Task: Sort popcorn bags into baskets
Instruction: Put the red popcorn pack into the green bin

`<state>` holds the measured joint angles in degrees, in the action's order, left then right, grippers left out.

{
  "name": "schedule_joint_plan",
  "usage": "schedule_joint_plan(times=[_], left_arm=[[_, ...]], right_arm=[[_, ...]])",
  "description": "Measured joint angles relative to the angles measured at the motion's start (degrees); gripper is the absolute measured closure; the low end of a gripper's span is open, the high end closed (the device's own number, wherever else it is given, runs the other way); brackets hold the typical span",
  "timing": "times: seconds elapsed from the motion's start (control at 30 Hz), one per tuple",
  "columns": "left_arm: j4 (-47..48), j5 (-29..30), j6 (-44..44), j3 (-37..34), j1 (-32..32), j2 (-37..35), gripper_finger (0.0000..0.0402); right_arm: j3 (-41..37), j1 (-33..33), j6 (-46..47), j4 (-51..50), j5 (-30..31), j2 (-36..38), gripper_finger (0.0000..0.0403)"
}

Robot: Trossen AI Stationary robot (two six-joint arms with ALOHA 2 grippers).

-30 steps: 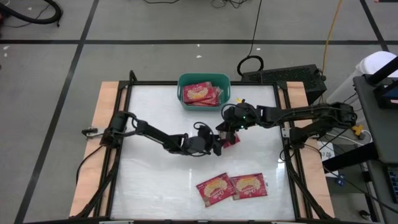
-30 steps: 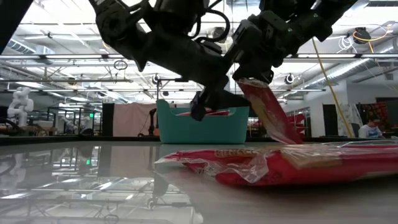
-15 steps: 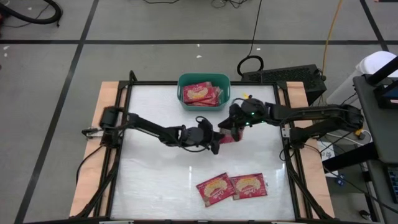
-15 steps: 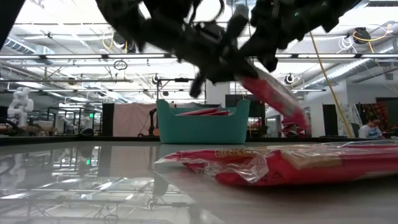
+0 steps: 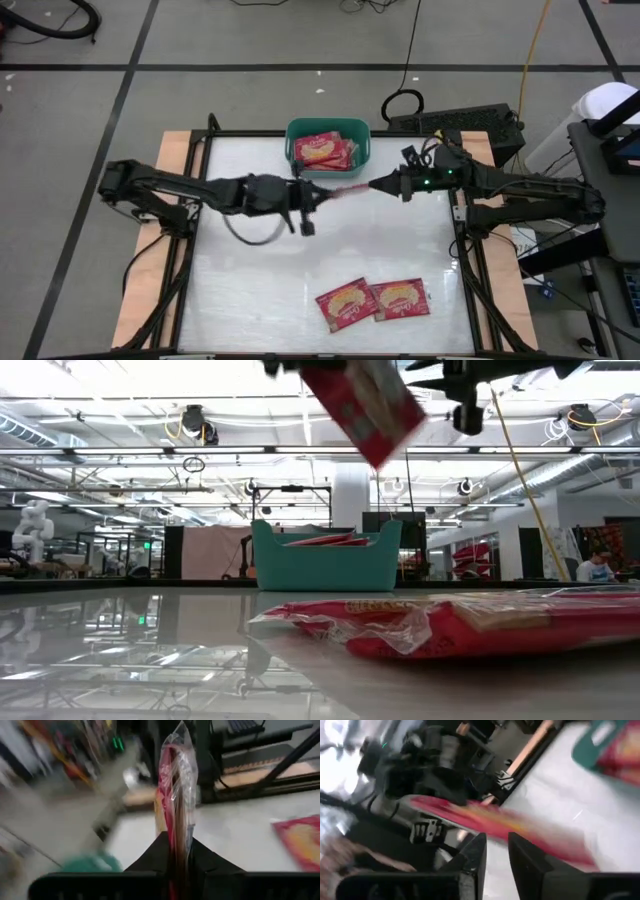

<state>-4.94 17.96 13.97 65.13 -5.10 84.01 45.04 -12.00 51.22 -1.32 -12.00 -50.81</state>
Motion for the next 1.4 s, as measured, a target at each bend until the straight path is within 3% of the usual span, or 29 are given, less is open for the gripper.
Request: schedule_joint_plan(times=[0.2, 0.37, 0.53, 0.93, 1.2, 1.4], left_arm=[[0.6, 2.4, 21.9, 0.0, -0.3, -6.3, 0.0366], [2.1, 3.1, 27.8, 0.8, -1.5, -9.4, 0.0384], [2.3, 4.3, 33.3, 1.1, -3.5, -9.2, 0.0368], [4.0, 10.2, 33.8, 1.1, -4.3, -9.2, 0.0375], [5.6, 15.5, 33.8, 1.1, -3.5, -8.5, 0.0368], [6.3, 17.6, 33.9, 1.1, -3.2, -6.2, 0.0367]], right_arm=[[0.0, -0.4, 18.0, 0.2, 0.0, 1.7, 0.0312], [0.0, -0.4, 26.5, 0.2, -1.6, 3.0, 0.0287], [0.0, -0.3, 31.5, 0.3, -1.7, 3.5, 0.025], [0.0, -0.3, 38.0, 9.8, 0.1, -2.2, 0.0169], [0.0, 0.1, 48.8, 24.7, 8.7, -11.9, 0.0156], [0.0, -0.3, 51.0, 35.0, 9.1, -18.5, 0.0157]])
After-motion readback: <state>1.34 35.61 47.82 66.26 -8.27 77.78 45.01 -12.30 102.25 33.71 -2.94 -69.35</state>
